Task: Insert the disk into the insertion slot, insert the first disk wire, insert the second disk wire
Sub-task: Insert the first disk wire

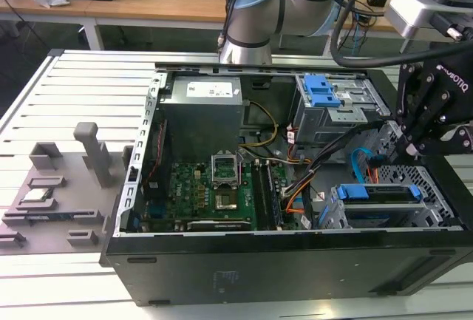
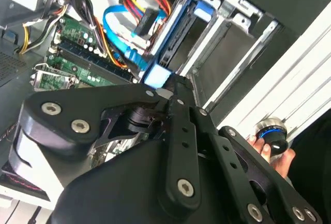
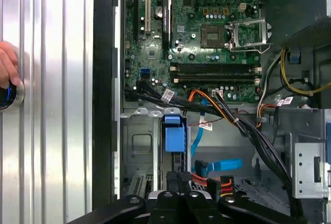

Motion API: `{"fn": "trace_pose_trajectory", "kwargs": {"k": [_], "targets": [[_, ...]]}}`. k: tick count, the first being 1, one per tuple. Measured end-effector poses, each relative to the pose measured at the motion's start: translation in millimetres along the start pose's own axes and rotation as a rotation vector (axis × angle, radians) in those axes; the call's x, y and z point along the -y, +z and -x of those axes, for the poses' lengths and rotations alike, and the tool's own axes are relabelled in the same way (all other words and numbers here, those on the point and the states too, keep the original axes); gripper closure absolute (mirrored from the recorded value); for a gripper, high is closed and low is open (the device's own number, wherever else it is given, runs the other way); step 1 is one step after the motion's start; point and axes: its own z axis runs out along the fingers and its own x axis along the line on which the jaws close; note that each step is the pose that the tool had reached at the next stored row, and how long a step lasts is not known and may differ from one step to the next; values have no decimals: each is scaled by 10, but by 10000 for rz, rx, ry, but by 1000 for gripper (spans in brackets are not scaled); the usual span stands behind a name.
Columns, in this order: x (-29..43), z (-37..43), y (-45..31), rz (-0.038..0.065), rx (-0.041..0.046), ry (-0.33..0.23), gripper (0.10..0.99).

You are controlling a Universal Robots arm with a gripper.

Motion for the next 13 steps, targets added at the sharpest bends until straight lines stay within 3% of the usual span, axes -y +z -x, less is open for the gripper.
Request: {"fn": "trace_pose_trajectory", "kwargs": {"k": [2, 7, 10, 13], "targets": [[92, 42, 18, 4, -4, 0, 980], [118, 164, 47, 5, -3, 2, 980], [142, 285, 130, 7, -5, 0, 980], [179, 335, 192, 16, -3, 1, 980]]}}
